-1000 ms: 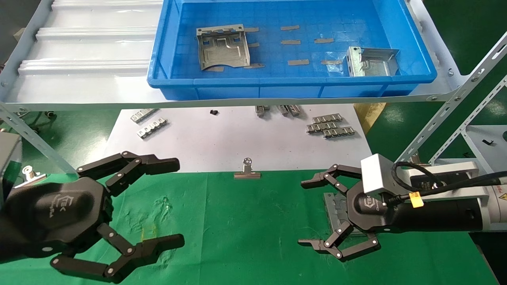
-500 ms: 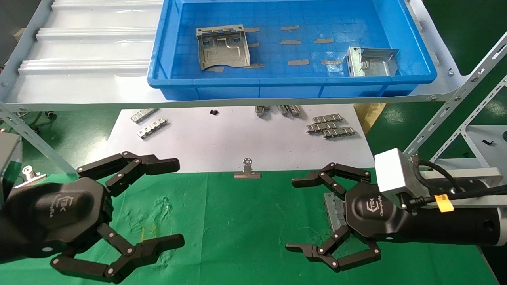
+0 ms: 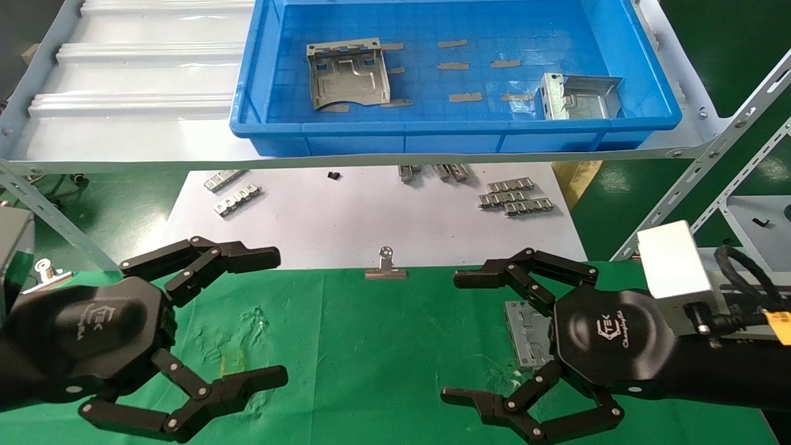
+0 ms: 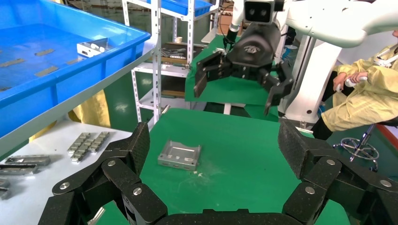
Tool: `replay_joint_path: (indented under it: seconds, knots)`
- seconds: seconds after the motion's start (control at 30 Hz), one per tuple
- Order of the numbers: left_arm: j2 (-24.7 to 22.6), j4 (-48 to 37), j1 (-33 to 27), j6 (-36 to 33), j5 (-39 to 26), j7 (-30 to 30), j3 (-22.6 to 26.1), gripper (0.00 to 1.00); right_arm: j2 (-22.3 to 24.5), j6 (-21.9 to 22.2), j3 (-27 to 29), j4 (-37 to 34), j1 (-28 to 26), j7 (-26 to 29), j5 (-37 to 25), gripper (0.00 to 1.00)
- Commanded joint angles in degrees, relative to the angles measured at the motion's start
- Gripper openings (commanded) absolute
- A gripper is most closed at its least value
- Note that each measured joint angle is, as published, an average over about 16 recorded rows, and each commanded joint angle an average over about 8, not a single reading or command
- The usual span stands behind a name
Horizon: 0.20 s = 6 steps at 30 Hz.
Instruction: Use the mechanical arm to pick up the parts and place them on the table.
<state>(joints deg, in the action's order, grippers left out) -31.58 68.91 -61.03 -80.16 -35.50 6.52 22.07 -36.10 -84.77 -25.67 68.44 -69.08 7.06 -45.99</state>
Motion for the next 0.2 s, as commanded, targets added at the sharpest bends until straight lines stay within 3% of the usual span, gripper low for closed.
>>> replay_joint_path:
  seconds: [0.03,0.2]
  knots:
    - [0.0,0.0,0.0,0.0,0.0,0.0,0.0,1.00,0.2,-0.2,2.0,1.0,1.5,0.7,0.8,1.00]
    - [0.0,0.0,0.0,0.0,0.0,0.0,0.0,1.00,0.5,-0.5,4.7,2.5,3.7,1.8,2.0,1.00]
